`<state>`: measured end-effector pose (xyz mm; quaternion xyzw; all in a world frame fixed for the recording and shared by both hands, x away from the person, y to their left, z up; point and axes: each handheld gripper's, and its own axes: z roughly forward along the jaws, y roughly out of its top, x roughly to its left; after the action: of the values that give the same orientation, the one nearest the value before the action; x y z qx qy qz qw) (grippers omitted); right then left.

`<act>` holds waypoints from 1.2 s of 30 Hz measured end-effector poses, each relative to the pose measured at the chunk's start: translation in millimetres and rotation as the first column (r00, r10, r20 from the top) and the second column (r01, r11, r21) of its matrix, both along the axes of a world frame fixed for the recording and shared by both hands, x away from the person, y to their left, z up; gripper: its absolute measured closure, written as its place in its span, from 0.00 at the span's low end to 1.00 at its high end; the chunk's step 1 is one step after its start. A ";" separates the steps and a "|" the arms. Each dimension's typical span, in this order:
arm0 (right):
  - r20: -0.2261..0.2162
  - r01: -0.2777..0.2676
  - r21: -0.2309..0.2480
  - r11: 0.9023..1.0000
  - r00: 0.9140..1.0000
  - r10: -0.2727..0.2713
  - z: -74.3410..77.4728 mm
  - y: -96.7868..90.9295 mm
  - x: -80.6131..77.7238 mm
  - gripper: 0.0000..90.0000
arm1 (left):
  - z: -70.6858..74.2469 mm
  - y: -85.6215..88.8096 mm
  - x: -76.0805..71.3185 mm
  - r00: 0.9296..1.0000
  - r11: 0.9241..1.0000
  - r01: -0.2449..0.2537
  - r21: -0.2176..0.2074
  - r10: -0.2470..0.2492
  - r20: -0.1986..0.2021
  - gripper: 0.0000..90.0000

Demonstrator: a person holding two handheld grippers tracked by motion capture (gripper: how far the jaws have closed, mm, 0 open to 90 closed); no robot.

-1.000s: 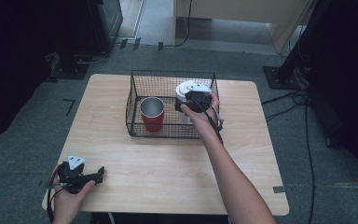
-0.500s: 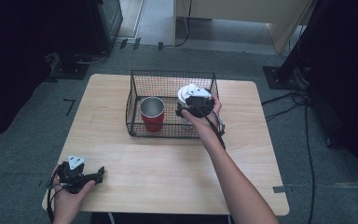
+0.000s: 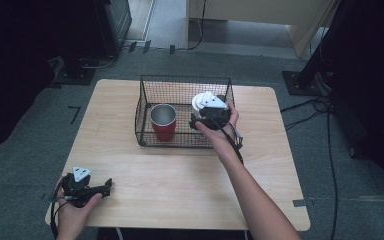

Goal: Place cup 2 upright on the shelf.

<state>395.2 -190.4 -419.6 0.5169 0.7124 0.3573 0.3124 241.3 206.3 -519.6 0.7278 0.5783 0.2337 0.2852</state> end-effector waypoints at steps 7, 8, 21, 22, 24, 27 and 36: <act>-0.038 0.034 -0.024 0.999 0.999 -0.035 -3.2 2.5 -10.9 0.07 | 0.0 0.0 0.0 1.000 1.000 0.000 0.001 0.000 -0.001 0.00; -0.041 0.038 -0.025 0.999 0.998 -0.039 -3.2 2.3 -12.2 0.07 | 0.0 -0.1 0.0 1.000 1.000 0.000 0.000 0.000 0.000 0.00; -0.039 0.007 0.038 0.999 0.999 -0.005 3.8 -13.1 -26.7 0.04 | 0.0 -0.1 0.0 1.000 1.000 0.000 0.000 0.000 0.000 0.00; -0.032 0.000 0.044 0.999 0.999 0.001 6.2 -15.9 -30.8 0.04 | 0.0 0.0 0.0 1.000 1.000 0.000 0.000 0.000 0.000 0.00; -0.029 -0.002 0.047 0.999 1.000 0.003 7.1 -16.8 -32.5 0.04 | 0.0 -0.1 0.0 1.000 1.000 0.000 0.000 0.000 0.000 0.00; -0.018 -0.017 0.050 0.999 1.000 0.018 10.2 -21.5 -40.9 0.02 | 0.0 -0.1 0.0 1.000 1.000 0.000 0.000 0.000 0.000 0.00; 0.017 -0.045 0.069 0.997 0.999 0.044 14.2 -43.1 -68.2 0.00 | 0.0 -0.1 0.0 1.000 1.000 0.000 0.000 0.000 0.000 0.00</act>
<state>327.0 -233.5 -405.4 0.5086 0.7085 0.3926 0.2918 241.3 206.2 -519.6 0.7277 0.5784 0.2337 0.2852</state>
